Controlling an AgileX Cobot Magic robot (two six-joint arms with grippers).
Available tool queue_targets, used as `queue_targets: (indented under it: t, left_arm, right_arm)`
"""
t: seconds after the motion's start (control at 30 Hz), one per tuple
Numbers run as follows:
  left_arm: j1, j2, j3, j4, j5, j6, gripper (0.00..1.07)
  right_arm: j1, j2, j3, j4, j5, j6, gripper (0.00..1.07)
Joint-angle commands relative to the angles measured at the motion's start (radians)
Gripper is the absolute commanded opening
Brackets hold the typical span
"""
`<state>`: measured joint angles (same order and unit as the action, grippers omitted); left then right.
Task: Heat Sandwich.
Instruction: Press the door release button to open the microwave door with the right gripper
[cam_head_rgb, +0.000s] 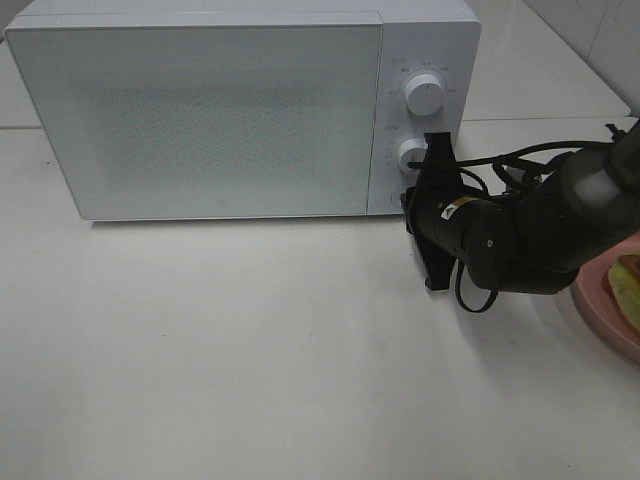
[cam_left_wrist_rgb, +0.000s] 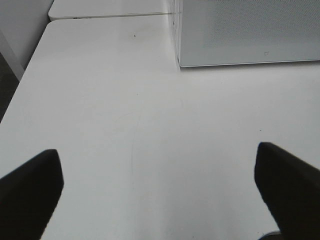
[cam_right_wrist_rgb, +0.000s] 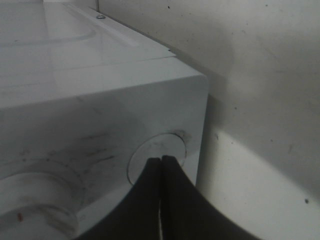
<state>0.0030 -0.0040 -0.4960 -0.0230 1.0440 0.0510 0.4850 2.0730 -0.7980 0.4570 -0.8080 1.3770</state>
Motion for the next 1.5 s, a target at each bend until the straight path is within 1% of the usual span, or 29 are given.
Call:
queue_targets:
  t: [0.03, 0.07, 0.3, 0.5, 0.57, 0.7, 1.07, 1.37, 1.5]
  left_arm:
    - [0.004, -0.026, 0.002, -0.008, -0.009, 0.004, 0.99]
    - [0.004, -0.026, 0.002, -0.008, -0.009, 0.004, 0.99]
    - [0.004, -0.026, 0.002, -0.008, -0.009, 0.004, 0.99]
    - [0.004, -0.026, 0.002, -0.008, -0.009, 0.004, 0.99]
    - [0.004, -0.026, 0.002, -0.008, -0.009, 0.004, 0.99]
    - [0.004, -0.026, 0.002, -0.008, -0.009, 0.004, 0.99]
    - [0.004, -0.026, 0.002, -0.008, -0.009, 0.005, 0.99]
    - [0.004, -0.026, 0.002, -0.008, -0.009, 0.005, 0.99]
    - [0.004, -0.026, 0.002, -0.008, -0.009, 0.005, 0.99]
  right_arm:
    - [-0.011, 0.001, -0.020, -0.003, 0.001, -0.039, 0.00]
    - [-0.022, 0.004, -0.032, -0.009, 0.009, -0.045, 0.00]
    - [-0.022, 0.037, -0.070, -0.006, 0.000, -0.037, 0.00]
    - [-0.022, 0.040, -0.077, 0.003, -0.069, -0.037, 0.00]
    - [-0.022, 0.039, -0.077, 0.003, -0.129, -0.037, 0.00]
    - [-0.022, 0.026, -0.077, 0.003, -0.186, -0.030, 0.00]
    - [-0.022, 0.000, -0.080, 0.035, -0.204, -0.042, 0.00]
    - [-0.022, 0.031, -0.167, 0.061, -0.220, -0.076, 0.00]
    - [-0.033, 0.076, -0.206, 0.049, -0.311, -0.071, 0.00]
